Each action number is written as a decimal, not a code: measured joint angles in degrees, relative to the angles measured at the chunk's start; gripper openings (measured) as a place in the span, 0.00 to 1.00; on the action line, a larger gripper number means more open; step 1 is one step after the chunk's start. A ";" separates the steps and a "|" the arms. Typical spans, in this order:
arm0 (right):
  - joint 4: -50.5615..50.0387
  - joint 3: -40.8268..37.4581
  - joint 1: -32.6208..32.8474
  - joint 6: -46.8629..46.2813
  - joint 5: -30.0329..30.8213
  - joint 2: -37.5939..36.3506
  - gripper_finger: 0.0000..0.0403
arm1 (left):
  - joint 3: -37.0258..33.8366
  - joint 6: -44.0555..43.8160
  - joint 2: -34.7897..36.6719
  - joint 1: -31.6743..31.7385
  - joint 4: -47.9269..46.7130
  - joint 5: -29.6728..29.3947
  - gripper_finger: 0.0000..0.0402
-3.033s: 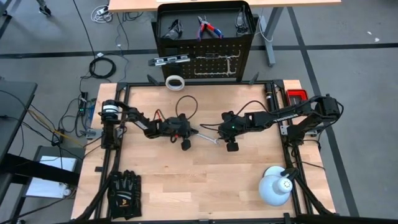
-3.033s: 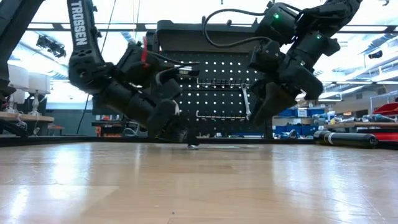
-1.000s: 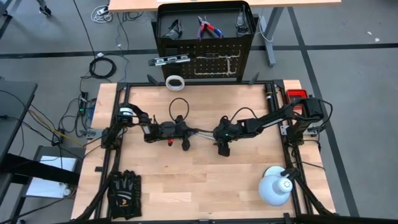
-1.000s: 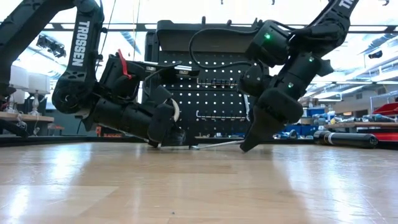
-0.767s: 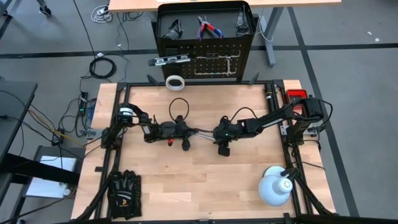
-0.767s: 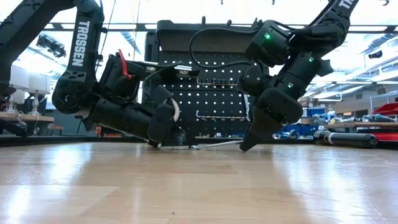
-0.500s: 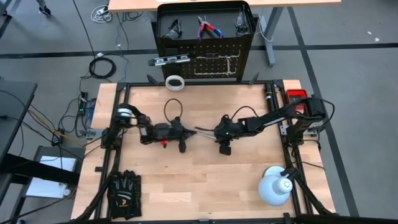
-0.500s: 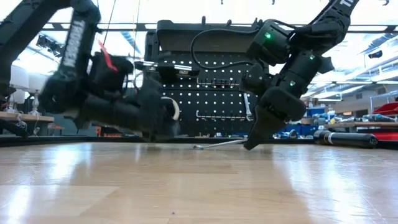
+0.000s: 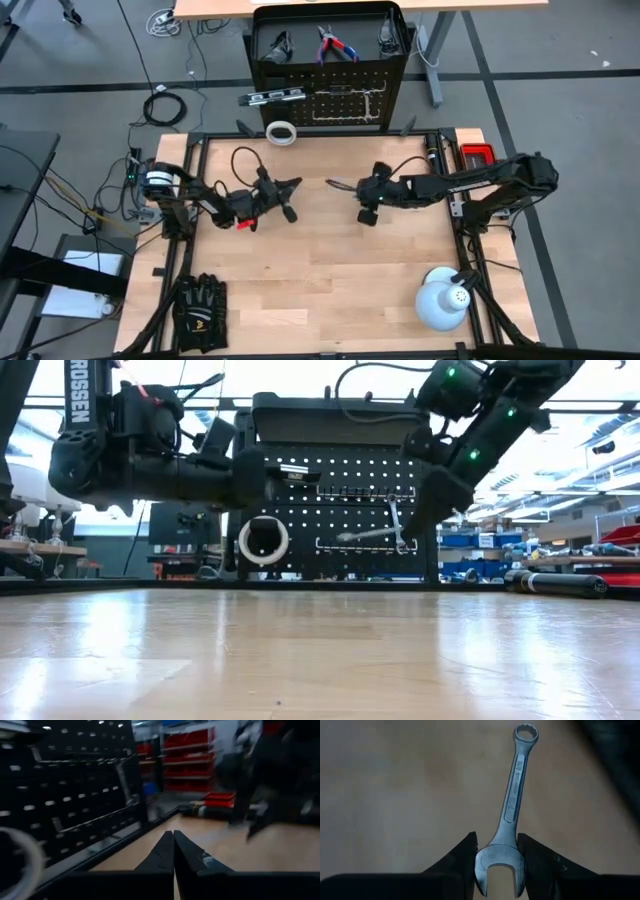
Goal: Hang tools onto peg board
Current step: Hang the silver wrench on the peg board, then remove the right black safety glass from the peg board
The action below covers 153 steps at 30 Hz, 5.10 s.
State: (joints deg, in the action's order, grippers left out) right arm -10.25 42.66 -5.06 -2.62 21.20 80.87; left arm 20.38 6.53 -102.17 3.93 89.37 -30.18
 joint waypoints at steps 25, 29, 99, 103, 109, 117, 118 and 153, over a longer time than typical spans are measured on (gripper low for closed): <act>29.61 -0.51 -10.17 -5.77 32.76 9.04 0.32 | 0.05 2.13 0.13 -2.83 0.19 -2.76 0.00; 34.10 -0.53 -11.91 -2.69 31.83 8.93 0.32 | 0.05 2.18 0.13 -2.83 0.17 -2.77 0.00; 29.04 -0.55 -1.21 -9.17 8.80 9.04 0.49 | 0.07 1.84 0.20 -2.80 0.17 -2.77 0.00; 28.58 -0.55 -0.34 -6.42 8.75 9.04 0.49 | 0.07 1.83 0.20 -2.80 0.14 -2.77 0.00; 28.62 -0.55 0.99 -2.46 8.80 9.04 0.49 | 0.07 1.82 0.20 -2.80 0.12 -2.77 0.00; 29.17 -0.55 4.12 -1.06 16.22 9.04 0.45 | 0.07 1.82 0.20 -2.80 0.10 -2.77 0.00; 29.19 -0.55 4.84 -0.60 18.23 9.04 0.44 | 0.07 1.94 0.20 -2.80 0.08 -2.77 0.00; -4.24 22.99 11.28 5.87 18.21 7.18 0.41 | 0.11 0.51 0.22 -1.30 -2.57 -2.77 0.00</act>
State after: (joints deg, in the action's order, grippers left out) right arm -14.49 65.65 6.22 3.25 39.41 88.05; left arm 20.49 7.05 -101.95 2.63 86.80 -32.95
